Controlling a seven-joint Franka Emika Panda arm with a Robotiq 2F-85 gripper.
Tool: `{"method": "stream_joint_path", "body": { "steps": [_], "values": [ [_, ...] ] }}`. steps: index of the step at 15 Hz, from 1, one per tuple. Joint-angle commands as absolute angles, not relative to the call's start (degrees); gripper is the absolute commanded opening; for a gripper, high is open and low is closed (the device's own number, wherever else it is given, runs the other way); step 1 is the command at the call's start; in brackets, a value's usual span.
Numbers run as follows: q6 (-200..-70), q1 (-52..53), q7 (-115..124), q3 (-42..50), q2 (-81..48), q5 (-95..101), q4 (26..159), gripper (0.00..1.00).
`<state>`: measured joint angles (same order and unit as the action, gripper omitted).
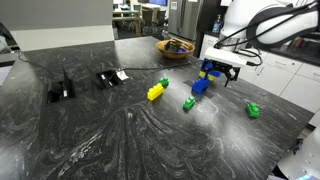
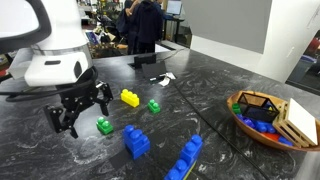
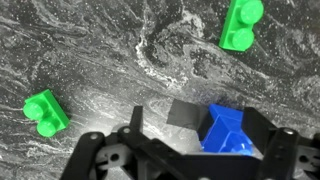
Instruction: Remove the blue building block from the top of the square blue block
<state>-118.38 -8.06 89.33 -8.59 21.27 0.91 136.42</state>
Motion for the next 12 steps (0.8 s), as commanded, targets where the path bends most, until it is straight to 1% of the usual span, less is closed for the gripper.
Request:
{"method": "stream_joint_path", "body": {
  "steps": [1, 5, 8, 12],
  "values": [
    [-121.85, -8.32, 98.1, -7.63, 18.34, 1.6, 134.45, 1.0],
    [-124.83, -9.22, 109.24, -8.22, 14.58, 10.87, 132.78, 1.0],
    [-124.04, -8.61, 114.8, -6.96, 12.83, 16.83, 131.99, 1.0],
    [-126.71, -7.89, 114.56, -4.19, 12.2, 17.05, 131.98, 1.0]
  ]
}}
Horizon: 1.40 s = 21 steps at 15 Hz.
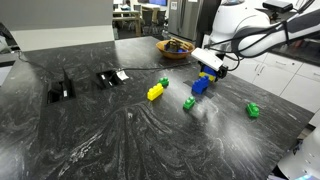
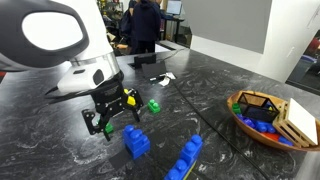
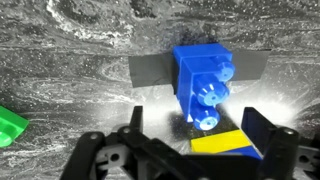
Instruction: Remove the blue building block from the top of the square blue block
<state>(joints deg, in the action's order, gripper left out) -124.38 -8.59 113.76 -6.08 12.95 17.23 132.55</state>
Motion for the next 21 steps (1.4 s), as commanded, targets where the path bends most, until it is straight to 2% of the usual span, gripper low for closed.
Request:
{"method": "stream_joint_path", "body": {
  "steps": [1, 11, 17, 19, 21],
  "values": [
    [-127.2, -7.93, 114.49, -3.64, 12.22, 16.64, 132.0, 1.0],
    [-135.73, -7.14, 106.02, 1.36, 9.47, 3.45, 133.48, 1.0],
    [-135.34, -7.05, 101.86, 1.78, 7.52, 1.78, 133.45, 1.0],
    [-135.46, -7.0, 101.07, 1.78, 7.11, 1.68, 133.43, 0.74],
    [-135.49, -6.93, 100.53, 1.87, 6.88, 1.04, 133.34, 0.6]
  ]
}}
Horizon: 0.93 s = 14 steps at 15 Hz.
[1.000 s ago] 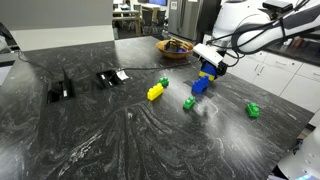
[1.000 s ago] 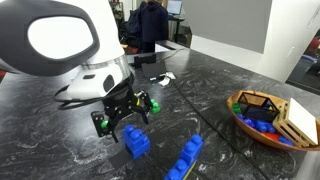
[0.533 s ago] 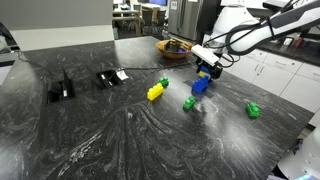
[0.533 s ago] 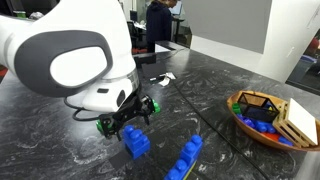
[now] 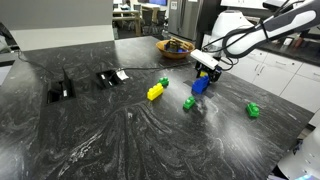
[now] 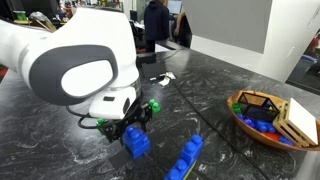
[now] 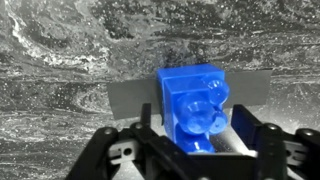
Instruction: Remove the blue building block from the top of the square blue block
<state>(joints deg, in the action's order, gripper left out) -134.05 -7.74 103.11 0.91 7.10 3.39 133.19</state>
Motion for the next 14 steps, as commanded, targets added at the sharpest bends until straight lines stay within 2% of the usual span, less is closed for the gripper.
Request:
{"method": "stream_joint_path", "body": {
  "steps": [1, 5, 7, 14],
  "values": [
    [-135.55, -6.94, 100.5, 1.86, 6.83, 0.89, 133.34, 0.52],
    [-135.4, -6.91, 99.9, 1.83, 6.8, -0.04, 133.44, 0.23],
    [-134.95, -6.88, 99.52, 1.78, 7.04, -0.29, 133.49, 0.12],
    [-133.66, -7.03, 99.15, 1.74, 7.28, 0.88, 133.63, 0.11]
  ]
}}
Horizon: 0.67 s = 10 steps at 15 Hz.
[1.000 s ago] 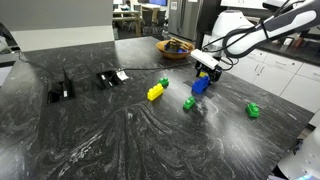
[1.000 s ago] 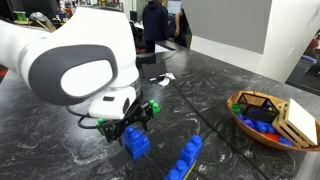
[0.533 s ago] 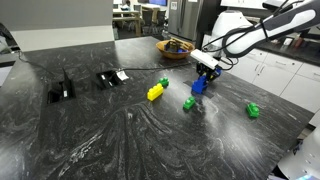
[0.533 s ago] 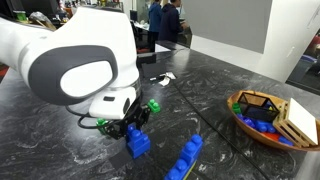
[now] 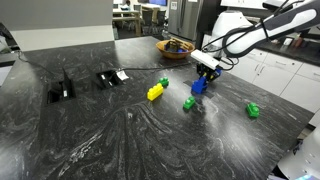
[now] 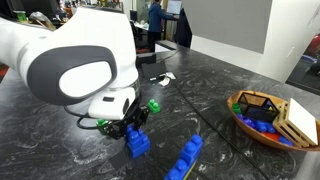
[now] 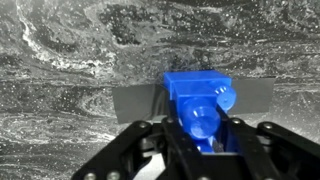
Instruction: Remove the blue building block from the top of the square blue block
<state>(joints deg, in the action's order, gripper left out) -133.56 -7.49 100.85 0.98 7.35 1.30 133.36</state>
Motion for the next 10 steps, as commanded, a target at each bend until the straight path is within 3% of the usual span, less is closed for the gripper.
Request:
{"method": "stream_joint_path", "body": {
  "steps": [1, 10],
  "values": [
    [-133.37, -7.19, 99.72, 1.63, 7.5, 1.97, 133.61, 0.11],
    [-131.28, -7.34, 100.04, 1.18, 11.05, 6.47, 134.1, 0.11]
  ]
}}
